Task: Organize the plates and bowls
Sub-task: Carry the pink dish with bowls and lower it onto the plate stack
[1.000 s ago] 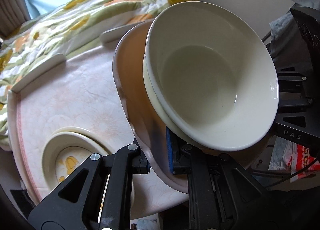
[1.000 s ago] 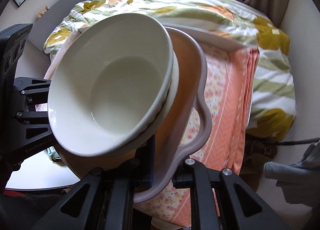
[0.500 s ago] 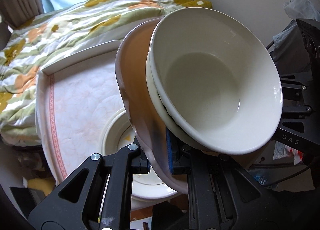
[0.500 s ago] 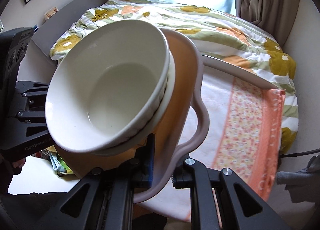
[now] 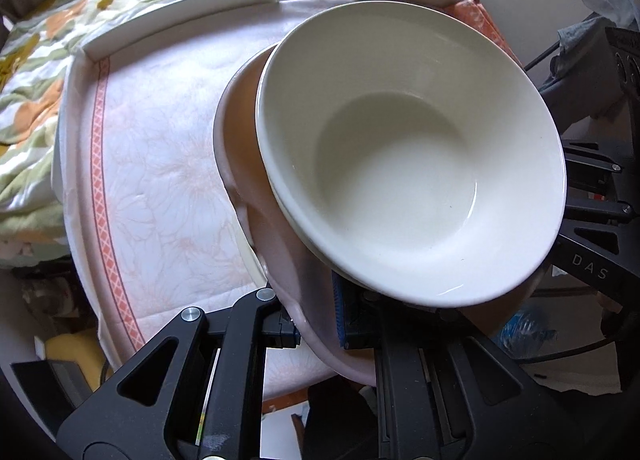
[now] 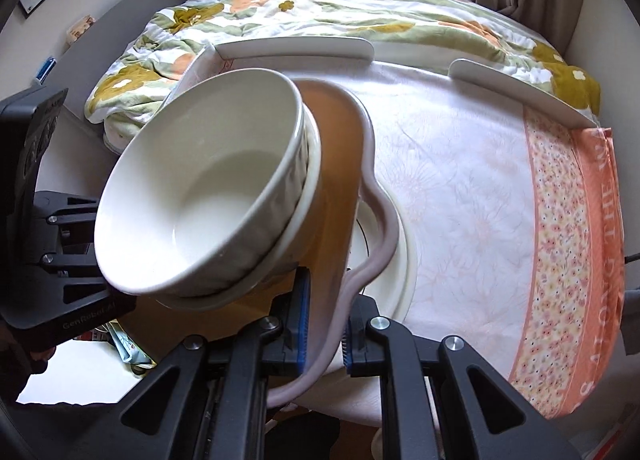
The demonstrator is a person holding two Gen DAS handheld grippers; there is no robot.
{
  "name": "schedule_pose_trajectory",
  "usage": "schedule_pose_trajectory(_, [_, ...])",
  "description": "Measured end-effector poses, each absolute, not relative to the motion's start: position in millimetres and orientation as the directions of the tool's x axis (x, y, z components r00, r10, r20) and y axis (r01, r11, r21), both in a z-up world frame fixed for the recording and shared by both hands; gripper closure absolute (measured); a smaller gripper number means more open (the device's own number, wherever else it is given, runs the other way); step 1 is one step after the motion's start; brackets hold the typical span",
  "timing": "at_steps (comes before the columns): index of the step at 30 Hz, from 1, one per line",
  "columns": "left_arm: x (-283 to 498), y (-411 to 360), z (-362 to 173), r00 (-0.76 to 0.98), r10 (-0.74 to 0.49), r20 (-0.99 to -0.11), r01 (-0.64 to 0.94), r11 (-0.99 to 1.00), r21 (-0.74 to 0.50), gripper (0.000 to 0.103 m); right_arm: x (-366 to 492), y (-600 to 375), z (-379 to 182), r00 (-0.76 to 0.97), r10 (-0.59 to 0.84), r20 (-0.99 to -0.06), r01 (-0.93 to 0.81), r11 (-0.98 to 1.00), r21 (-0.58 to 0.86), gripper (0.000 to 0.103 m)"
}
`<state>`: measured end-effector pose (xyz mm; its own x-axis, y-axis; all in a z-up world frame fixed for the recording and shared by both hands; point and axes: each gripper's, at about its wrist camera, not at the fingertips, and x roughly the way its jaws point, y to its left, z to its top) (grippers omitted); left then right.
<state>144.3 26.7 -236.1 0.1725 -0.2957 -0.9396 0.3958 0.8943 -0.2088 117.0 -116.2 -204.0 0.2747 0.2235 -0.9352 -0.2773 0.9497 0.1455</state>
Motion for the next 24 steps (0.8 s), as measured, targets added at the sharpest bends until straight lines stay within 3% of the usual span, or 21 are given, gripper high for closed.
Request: schedule_pose_trajectory(24, [147, 14, -257, 0.252, -0.247, -0.936, 0.399, 0.907, -0.132, 0.095, 111, -129, -241, 0.289, 0.241, -0.927, -0.229, 0.957, 0.177, 0.091])
